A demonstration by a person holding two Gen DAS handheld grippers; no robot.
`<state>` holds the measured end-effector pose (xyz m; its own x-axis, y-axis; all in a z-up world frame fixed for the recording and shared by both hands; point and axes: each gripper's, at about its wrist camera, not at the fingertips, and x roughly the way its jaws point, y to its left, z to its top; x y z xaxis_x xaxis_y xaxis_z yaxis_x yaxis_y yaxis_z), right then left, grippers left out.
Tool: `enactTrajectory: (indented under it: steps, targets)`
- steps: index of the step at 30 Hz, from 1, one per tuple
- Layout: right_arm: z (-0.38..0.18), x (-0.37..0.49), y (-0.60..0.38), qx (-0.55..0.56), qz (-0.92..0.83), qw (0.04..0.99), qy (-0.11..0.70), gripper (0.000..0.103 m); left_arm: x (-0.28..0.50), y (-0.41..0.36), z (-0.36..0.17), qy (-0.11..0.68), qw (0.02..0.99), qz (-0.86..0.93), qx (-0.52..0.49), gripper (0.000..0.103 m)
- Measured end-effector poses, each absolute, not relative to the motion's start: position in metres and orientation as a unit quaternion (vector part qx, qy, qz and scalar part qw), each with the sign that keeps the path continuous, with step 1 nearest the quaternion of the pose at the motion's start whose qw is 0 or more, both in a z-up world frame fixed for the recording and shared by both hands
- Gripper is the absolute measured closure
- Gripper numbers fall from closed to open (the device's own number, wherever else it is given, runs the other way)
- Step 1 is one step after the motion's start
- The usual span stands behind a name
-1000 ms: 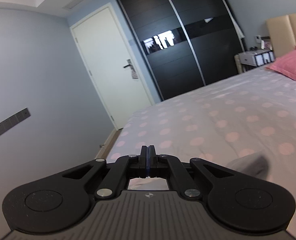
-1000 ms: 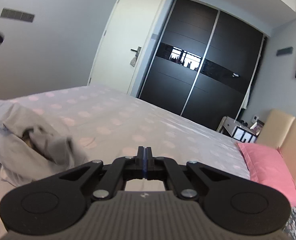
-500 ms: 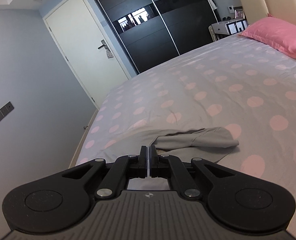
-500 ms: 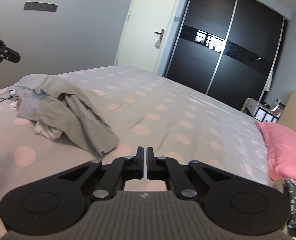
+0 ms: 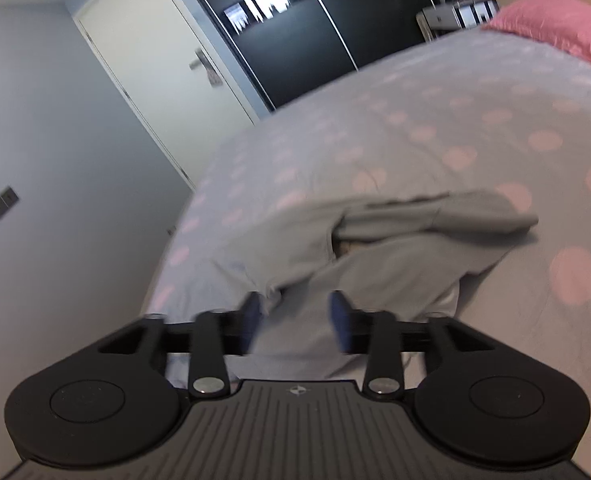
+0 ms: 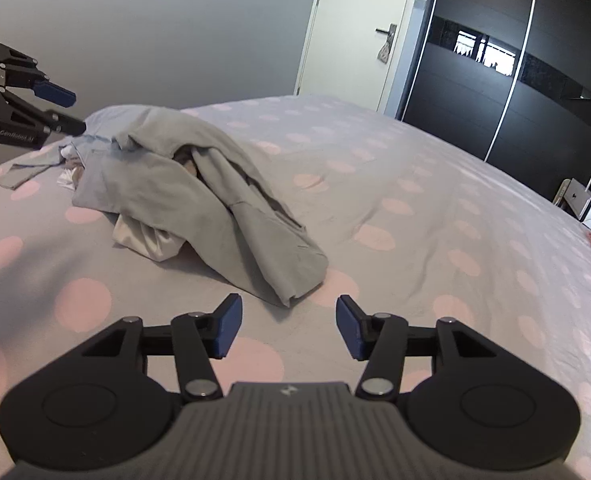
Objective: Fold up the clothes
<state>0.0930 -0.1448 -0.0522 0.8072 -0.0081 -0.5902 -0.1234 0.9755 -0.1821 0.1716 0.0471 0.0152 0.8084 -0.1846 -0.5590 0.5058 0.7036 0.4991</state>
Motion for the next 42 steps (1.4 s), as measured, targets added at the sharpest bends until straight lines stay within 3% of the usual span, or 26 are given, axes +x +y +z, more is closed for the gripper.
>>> enactTrajectory:
  steps: [12,15,17,18,19,20,21,23,33,42]
  targets:
    - [-0.107,0.190,-0.126,-0.128,0.041,0.931,0.340,0.039,0.258,0.035,-0.049,0.242,0.875,-0.143,0.394,0.056]
    - [-0.121,0.211,-0.121,-0.136,0.028,0.929,0.343,0.039,0.271,0.033,-0.056,0.238,0.876,-0.132,0.397,0.062]
    - [-0.128,0.222,-0.119,-0.142,0.015,0.928,0.345,0.041,0.276,0.034,-0.054,0.239,0.882,-0.133,0.384,0.076]
    - [-0.130,0.227,-0.117,-0.150,0.008,0.926,0.348,0.053,0.279,0.034,-0.053,0.241,0.884,-0.131,0.378,0.079]
    - [-0.132,0.231,-0.115,-0.159,0.000,0.923,0.351,0.064,0.280,0.034,-0.051,0.240,0.887,-0.129,0.373,0.090]
    - [-0.134,0.235,-0.113,-0.168,-0.008,0.920,0.354,0.085,0.280,0.033,-0.049,0.237,0.889,-0.126,0.370,0.098]
    - [-0.133,0.236,-0.113,-0.172,-0.017,0.920,0.352,0.093,0.280,0.032,-0.045,0.234,0.893,-0.122,0.364,0.099]
    - [-0.126,0.234,-0.114,-0.177,-0.039,0.922,0.342,0.099,0.277,0.031,-0.032,0.223,0.903,-0.118,0.347,0.101]
    - [-0.038,0.183,-0.142,-0.182,-0.145,0.942,0.242,0.101,0.226,0.028,0.078,0.126,0.938,-0.097,0.309,0.101]
    - [0.066,0.077,-0.190,-0.165,-0.248,0.944,0.146,0.100,0.118,0.007,0.205,-0.003,0.953,-0.137,0.271,0.101]
